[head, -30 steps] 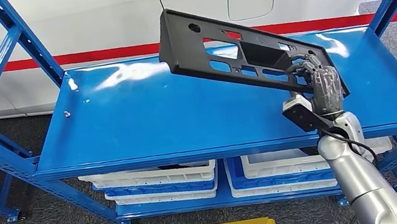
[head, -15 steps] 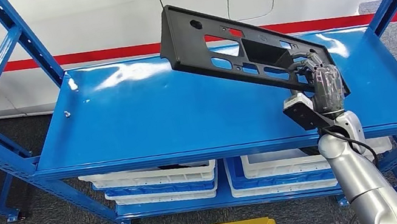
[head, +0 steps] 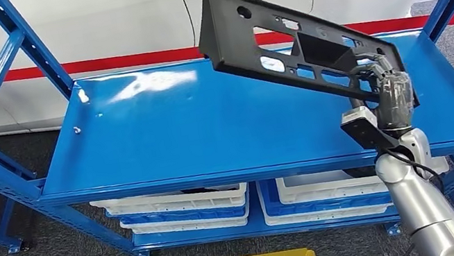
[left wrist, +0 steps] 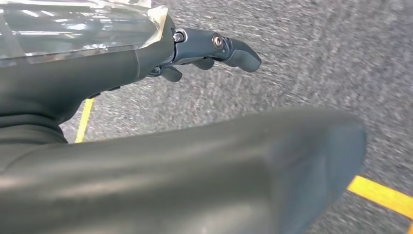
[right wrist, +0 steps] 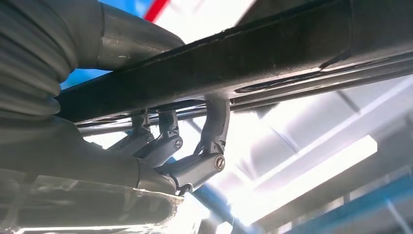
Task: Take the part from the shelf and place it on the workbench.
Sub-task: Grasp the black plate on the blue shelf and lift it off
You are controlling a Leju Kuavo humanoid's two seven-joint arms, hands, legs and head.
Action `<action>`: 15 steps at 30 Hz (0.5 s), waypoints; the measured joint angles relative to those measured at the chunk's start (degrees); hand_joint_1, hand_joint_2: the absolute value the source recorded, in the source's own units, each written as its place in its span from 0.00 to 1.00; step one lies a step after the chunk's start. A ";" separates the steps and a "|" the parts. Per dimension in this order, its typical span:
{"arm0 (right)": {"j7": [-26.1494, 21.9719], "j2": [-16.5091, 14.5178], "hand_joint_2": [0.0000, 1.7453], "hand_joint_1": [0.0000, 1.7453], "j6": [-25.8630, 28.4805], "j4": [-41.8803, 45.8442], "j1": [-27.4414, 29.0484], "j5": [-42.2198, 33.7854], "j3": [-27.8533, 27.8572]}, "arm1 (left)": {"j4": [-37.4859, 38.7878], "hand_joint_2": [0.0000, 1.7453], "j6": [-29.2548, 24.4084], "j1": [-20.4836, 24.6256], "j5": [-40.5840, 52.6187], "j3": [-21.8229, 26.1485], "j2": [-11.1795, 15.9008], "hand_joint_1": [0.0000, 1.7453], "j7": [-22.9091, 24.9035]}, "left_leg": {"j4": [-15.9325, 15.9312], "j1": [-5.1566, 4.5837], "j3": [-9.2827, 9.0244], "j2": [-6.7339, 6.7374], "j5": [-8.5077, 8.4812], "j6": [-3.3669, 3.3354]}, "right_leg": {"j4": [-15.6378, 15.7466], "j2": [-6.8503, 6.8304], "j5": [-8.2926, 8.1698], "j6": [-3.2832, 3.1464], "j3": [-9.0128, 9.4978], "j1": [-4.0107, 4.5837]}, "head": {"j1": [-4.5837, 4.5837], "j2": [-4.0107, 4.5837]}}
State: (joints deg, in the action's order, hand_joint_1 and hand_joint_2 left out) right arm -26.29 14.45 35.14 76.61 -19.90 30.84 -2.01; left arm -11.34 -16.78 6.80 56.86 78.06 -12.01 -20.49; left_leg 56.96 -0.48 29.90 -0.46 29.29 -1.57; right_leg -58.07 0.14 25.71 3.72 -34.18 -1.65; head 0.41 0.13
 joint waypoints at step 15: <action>-3.31 0.20 1.00 1.00 2.19 22.29 18.23 -2.19 11.69 | 0.00 0.00 3.18 0.26 1.37 -1.83 0.62 0.00 -2.06 | -0.02 0.00 0.01 0.10 0.09 -0.02 | 0.01 0.08 0.01 0.00 0.03 0.00 | -0.01 0.00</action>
State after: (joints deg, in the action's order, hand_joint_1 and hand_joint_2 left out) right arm -29.59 14.65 37.33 98.90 -1.67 28.65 9.68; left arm -11.34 -13.59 7.05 58.23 76.23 -11.39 -22.55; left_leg 56.94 -0.48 29.91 -0.36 29.38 -1.59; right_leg -58.06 0.22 25.72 3.71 -34.15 -1.65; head 0.40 0.13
